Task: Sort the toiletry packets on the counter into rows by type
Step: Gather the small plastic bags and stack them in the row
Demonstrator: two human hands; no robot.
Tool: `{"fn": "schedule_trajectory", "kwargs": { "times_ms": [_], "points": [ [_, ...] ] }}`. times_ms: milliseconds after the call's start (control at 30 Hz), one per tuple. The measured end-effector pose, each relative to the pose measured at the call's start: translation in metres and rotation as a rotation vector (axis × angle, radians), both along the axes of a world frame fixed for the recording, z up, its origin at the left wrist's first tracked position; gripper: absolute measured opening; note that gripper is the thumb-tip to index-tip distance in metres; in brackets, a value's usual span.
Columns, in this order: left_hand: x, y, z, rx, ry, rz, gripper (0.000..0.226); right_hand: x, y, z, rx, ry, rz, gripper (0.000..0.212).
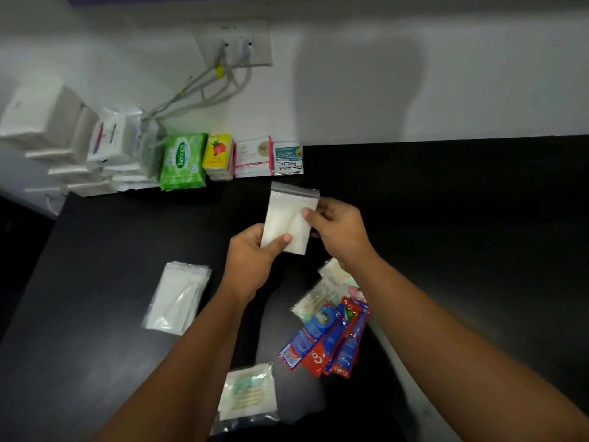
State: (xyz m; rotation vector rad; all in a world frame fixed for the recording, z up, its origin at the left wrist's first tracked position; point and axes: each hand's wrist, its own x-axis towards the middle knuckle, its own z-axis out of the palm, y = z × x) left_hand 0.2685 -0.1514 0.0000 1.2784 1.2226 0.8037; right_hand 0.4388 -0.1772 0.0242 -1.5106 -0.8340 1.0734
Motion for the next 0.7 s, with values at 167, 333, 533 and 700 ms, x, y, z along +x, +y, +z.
{"fn": "schedule_trajectory", "kwargs": {
  "times_ms": [167,333,533,700],
  "points": [
    [-0.074,-0.017,0.005,-0.052,-0.036,0.037,0.012,-0.069,-0.005,-0.012,-0.037,-0.046,0.059,0.007],
    [-0.156,-0.013,0.0,-0.047,0.198,0.084,0.003,-0.14,-0.014,-0.023,-0.154,-0.044,0.145,0.008],
    [-0.225,-0.004,-0.015,-0.033,0.358,0.116,0.009,-0.206,-0.018,-0.037,-0.27,-0.1,0.103,0.023],
    [-0.243,-0.004,-0.031,0.024,0.48,0.022,0.014,-0.226,-0.024,-0.048,-0.307,-0.349,0.052,0.016]
  ]
}}
